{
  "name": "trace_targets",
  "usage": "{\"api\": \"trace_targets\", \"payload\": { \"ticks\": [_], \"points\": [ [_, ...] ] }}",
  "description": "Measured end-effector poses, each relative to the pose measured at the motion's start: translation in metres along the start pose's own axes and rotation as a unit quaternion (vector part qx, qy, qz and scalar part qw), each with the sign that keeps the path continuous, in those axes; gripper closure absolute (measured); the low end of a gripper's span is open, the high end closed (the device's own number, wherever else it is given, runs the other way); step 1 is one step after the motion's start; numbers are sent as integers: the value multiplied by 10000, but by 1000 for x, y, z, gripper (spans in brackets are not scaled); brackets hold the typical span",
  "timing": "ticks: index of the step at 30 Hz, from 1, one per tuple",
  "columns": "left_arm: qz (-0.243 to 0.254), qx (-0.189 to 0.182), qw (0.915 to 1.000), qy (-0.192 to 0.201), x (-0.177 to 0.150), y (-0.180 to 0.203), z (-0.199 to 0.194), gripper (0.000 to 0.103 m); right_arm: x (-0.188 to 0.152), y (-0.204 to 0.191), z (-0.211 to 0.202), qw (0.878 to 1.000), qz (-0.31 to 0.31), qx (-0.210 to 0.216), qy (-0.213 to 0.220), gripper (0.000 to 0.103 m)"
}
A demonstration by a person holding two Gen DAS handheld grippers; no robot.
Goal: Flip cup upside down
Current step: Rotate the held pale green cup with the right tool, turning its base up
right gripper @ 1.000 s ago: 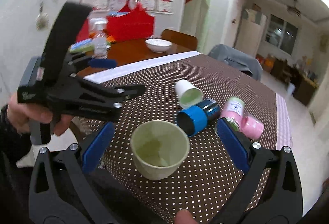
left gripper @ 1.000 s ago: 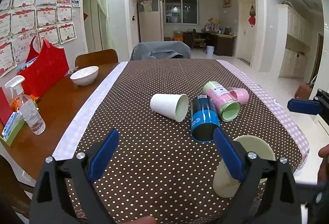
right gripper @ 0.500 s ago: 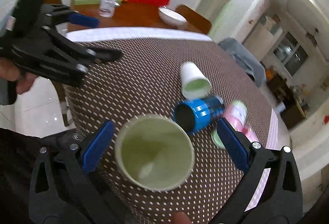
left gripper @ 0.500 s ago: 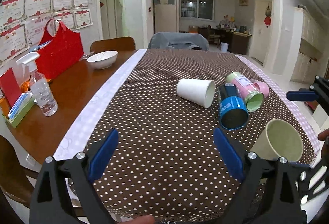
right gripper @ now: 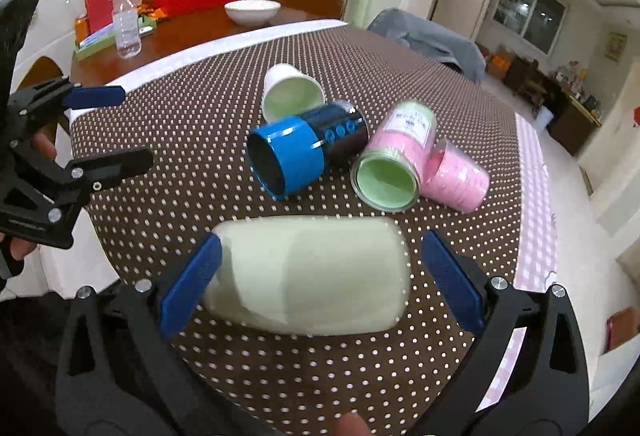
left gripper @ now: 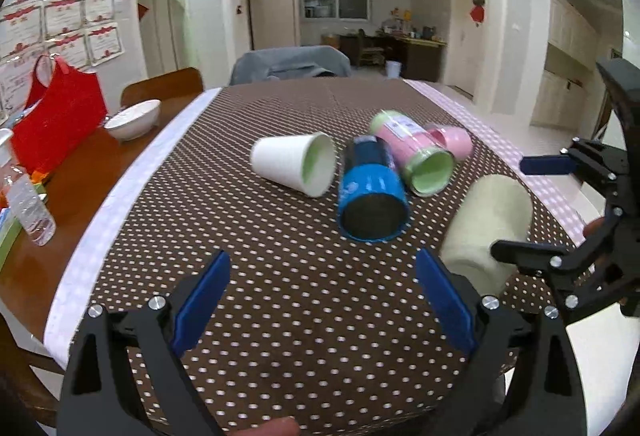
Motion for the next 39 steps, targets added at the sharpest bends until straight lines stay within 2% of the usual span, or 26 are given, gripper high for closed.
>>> {"api": "trace_targets", "payload": {
  "ticks": [5, 8, 11, 13, 18, 21, 27, 33, 36, 39],
  "points": [
    [88, -52, 9999, -80, -2, 8, 7, 11, -3, 5, -1, 9985, -530, 17, -98, 5],
    [113, -70, 9999, -98, -3, 9, 8, 11, -1, -2, -6, 9919, -1243, -197, -177, 5],
    [138, -80, 9998, -122, -3, 10, 9, 11, 2, -14, -1, 9776, -2015, -441, -419, 5],
    [155, -80, 9998, -131, -3, 11, 9, 11, 5, -25, 7, 9619, -2595, -586, -626, 5],
    [185, -52, 9997, -161, -2, 11, 10, 11, 15, -36, 28, 9384, -3249, -592, -1016, 5],
    [205, -49, 9996, -170, -2, 11, 9, 11, 20, -37, 38, 9280, -3472, -633, -1199, 5],
    [174, -52, 9996, -213, -2, 9, 12, 11, 31, -31, 50, 9194, -3610, -479, -1489, 5],
    [176, -76, 9995, -259, -4, 9, 15, 11, 45, -31, 66, 9047, -3825, -359, -1840, 5],
    [185, -91, 9994, -282, -4, 8, 17, 11, 50, -34, 65, 9031, -3822, -110, -1954, 10],
    [203, -100, 9993, -295, -5, 8, 17, 11, 55, -39, 68, 8941, -3962, -76, -2086, 14]
  ]
}}
Point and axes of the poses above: each gripper's, at about its wrist camera, not at the fingertips, and z roughly the way its jaws point, y to its right, x to its top, the point moved 1 cm from there along z, roughly the way its jaws point, and after that the axes turned 15 degrees about -y, right-handed, at the moved point
